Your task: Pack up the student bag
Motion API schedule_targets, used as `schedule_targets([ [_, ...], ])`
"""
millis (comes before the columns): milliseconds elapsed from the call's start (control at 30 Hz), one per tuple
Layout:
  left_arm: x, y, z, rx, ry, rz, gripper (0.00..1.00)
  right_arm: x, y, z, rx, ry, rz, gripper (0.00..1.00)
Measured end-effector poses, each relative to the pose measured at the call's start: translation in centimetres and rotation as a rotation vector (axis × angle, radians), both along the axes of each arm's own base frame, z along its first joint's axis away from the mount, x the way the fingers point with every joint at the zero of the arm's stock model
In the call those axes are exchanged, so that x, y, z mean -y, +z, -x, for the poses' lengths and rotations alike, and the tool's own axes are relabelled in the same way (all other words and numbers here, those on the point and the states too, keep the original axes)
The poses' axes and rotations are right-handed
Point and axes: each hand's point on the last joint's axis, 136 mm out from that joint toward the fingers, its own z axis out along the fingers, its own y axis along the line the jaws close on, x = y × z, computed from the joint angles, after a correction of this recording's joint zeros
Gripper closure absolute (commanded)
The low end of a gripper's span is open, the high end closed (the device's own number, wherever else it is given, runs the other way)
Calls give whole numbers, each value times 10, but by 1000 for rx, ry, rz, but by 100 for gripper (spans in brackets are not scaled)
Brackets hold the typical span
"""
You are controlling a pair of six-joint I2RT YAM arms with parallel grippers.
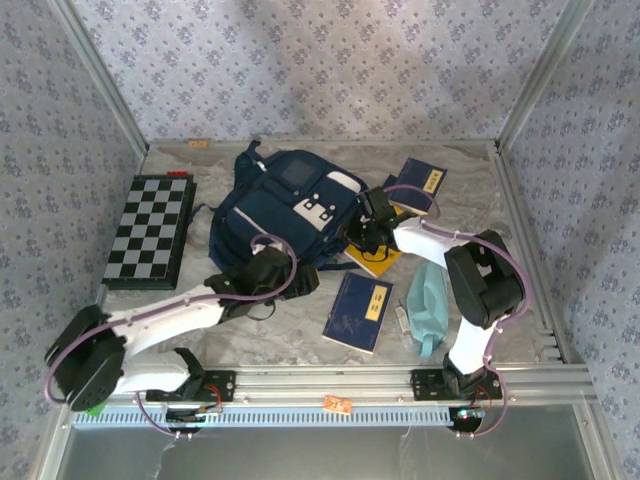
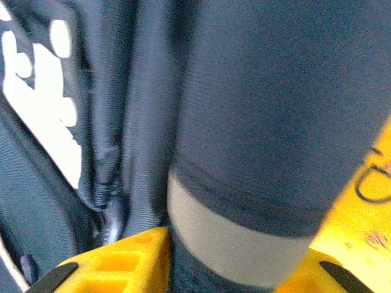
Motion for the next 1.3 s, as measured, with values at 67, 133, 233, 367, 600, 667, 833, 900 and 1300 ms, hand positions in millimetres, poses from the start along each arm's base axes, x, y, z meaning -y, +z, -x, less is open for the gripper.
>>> schedule_targets([
  [67, 2, -12, -9, 15, -19, -32, 11, -1, 4, -4, 13, -1, -10, 96],
  [133, -1, -21, -21, 34, -34, -67, 12, -1, 5, -4, 16, 0, -9, 100],
  [233, -10, -17, -42, 75, -54, -102, 13, -3, 18, -2, 51, -7, -24, 100],
  [367, -31, 8, -85, 174, -48, -128, 17, -6, 58, 6, 139, -55, -78, 100],
  [600, -54, 70, -116, 353, -34, -123, 22, -28, 93, 21, 170, -152, -170, 100],
  [667, -45, 94, -95, 415, -64, -108, 23, -30, 93, 22, 156, -200, -181, 100],
  [833, -11, 116, -40, 491, -176, -60, 32, -28, 93, 21, 133, -282, -209, 100],
  [900, -2, 99, -33, 461, -202, -97, 34, -28, 93, 21, 127, -299, -216, 100],
  [1300, 37, 20, -57, 391, -282, -387, 34, -28, 94, 20, 116, -322, -230, 100],
])
